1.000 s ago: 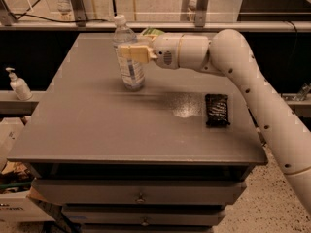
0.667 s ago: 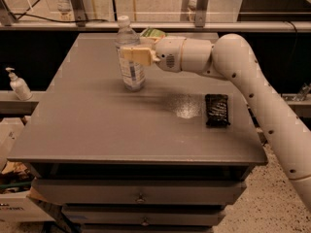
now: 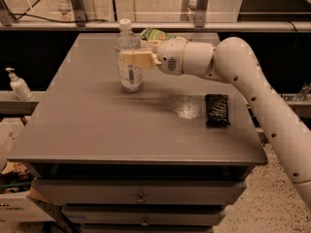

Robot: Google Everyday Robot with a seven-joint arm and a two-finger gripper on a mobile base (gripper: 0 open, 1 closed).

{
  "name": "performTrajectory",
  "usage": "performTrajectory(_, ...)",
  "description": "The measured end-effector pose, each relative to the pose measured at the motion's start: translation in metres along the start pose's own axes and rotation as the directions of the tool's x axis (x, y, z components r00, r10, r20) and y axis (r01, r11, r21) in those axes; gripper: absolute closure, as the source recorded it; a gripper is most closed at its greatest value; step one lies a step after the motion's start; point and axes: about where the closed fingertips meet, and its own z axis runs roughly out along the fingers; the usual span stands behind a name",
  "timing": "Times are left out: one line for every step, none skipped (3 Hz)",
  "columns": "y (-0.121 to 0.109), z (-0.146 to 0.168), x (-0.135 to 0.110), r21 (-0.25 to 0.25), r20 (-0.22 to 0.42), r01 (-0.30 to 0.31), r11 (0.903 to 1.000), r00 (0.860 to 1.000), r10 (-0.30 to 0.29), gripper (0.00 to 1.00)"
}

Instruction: Place blue plastic bottle upright

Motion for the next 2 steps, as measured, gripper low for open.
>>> performTrajectory(-0.0041,-0.0069,-0.0024,-0.005,0.006,-0.003,1.0,1.0,0.003,0.12)
performTrajectory(-0.0077,-0.0122,-0.004,-0.009,0.008,-0.005,0.9999,1.0,0.005,0.0)
